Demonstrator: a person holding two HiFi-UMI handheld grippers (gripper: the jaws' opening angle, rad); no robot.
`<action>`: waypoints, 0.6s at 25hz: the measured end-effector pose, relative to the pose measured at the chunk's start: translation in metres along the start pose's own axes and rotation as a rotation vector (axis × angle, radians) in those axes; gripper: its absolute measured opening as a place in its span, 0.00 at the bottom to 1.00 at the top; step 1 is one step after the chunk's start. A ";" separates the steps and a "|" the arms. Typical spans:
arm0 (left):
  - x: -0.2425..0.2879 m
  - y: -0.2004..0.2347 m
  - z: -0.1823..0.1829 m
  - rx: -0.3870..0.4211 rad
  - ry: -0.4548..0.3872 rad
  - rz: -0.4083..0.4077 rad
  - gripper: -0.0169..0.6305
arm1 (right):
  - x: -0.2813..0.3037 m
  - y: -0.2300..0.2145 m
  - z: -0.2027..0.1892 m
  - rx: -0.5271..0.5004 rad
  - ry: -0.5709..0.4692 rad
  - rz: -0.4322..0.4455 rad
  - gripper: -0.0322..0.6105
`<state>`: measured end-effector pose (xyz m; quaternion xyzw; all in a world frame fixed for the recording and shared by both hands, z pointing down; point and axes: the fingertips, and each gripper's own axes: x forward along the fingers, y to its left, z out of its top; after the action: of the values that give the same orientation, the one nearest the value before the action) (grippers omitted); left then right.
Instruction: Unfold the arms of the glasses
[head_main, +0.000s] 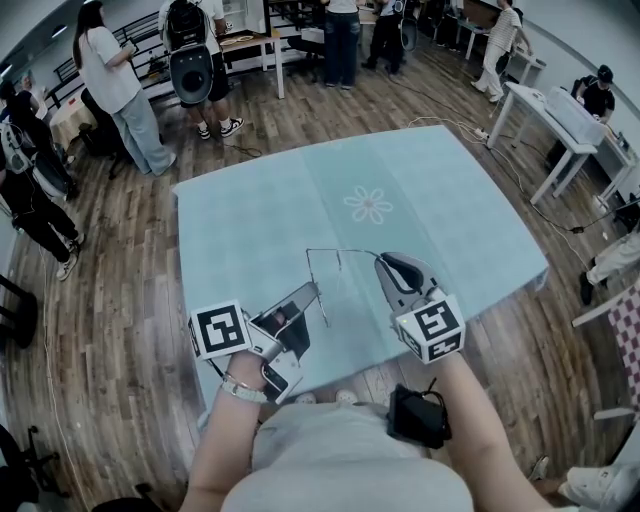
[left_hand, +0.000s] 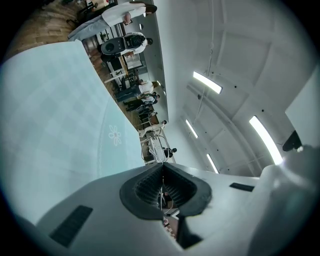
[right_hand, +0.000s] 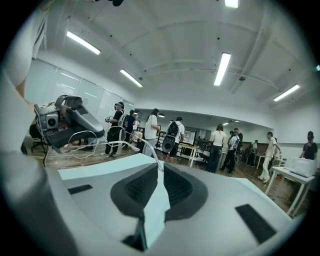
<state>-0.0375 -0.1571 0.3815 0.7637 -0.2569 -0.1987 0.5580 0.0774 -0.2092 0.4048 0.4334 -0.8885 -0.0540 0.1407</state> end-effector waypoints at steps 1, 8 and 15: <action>-0.001 0.001 -0.001 -0.002 0.003 0.000 0.04 | 0.001 -0.001 0.001 -0.004 -0.001 -0.001 0.10; -0.003 0.004 -0.006 -0.009 0.017 -0.006 0.04 | 0.006 -0.007 0.004 -0.028 -0.002 -0.002 0.10; -0.006 0.001 -0.006 -0.016 0.024 -0.020 0.04 | 0.009 -0.008 0.008 -0.034 -0.003 -0.019 0.11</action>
<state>-0.0388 -0.1495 0.3839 0.7641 -0.2411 -0.1970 0.5650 0.0758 -0.2217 0.3970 0.4395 -0.8834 -0.0712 0.1464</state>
